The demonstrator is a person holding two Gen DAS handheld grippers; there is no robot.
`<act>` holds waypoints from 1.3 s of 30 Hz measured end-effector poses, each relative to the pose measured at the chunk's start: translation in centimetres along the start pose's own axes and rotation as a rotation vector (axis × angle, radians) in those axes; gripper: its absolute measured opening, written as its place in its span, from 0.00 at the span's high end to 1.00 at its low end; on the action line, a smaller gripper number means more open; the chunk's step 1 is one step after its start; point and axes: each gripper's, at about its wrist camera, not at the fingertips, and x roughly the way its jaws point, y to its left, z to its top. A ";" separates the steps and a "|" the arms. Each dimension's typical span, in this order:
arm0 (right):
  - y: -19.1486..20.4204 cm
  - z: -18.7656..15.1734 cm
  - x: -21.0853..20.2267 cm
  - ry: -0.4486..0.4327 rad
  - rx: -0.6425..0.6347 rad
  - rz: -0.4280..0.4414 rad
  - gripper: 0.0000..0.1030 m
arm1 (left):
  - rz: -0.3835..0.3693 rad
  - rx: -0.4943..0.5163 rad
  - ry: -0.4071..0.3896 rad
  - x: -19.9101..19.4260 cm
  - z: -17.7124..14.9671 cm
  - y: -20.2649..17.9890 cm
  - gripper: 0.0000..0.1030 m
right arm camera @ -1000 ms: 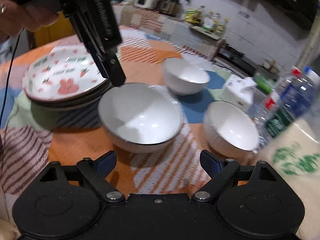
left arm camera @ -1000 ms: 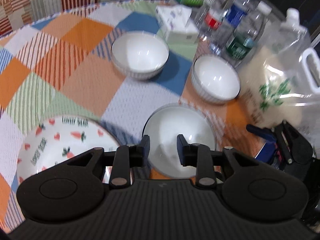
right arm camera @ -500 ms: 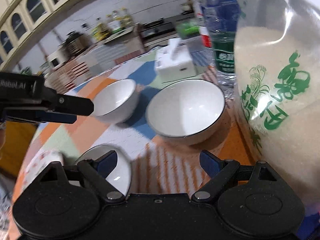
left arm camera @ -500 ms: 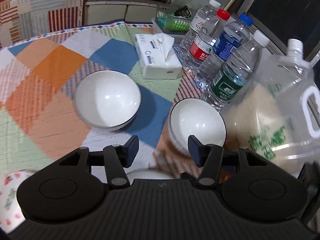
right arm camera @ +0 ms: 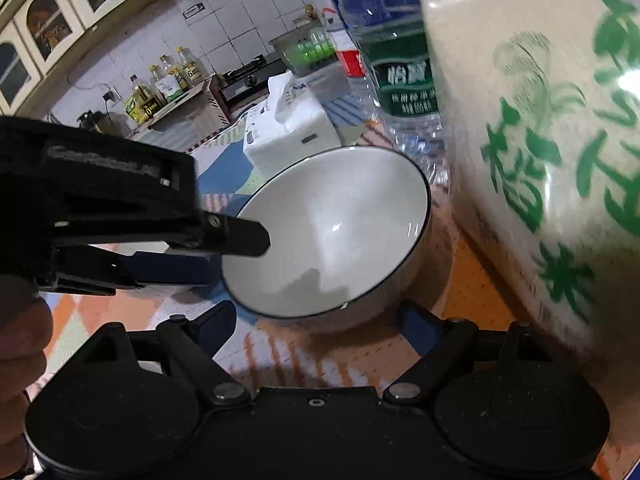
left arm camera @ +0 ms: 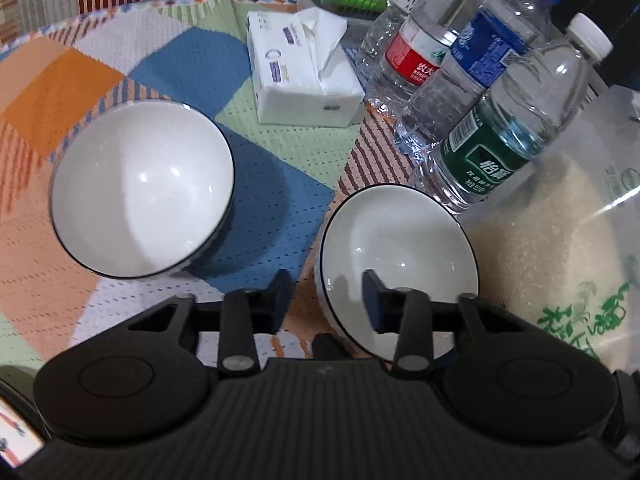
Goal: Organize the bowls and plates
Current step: 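Carry the bowl over the white bowl by the rice bag and lower it in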
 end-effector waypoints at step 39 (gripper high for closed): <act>8.7 -2.0 -10.6 -0.153 -0.525 0.057 0.10 | 0.016 0.017 -0.009 -15.6 -4.6 2.0 0.88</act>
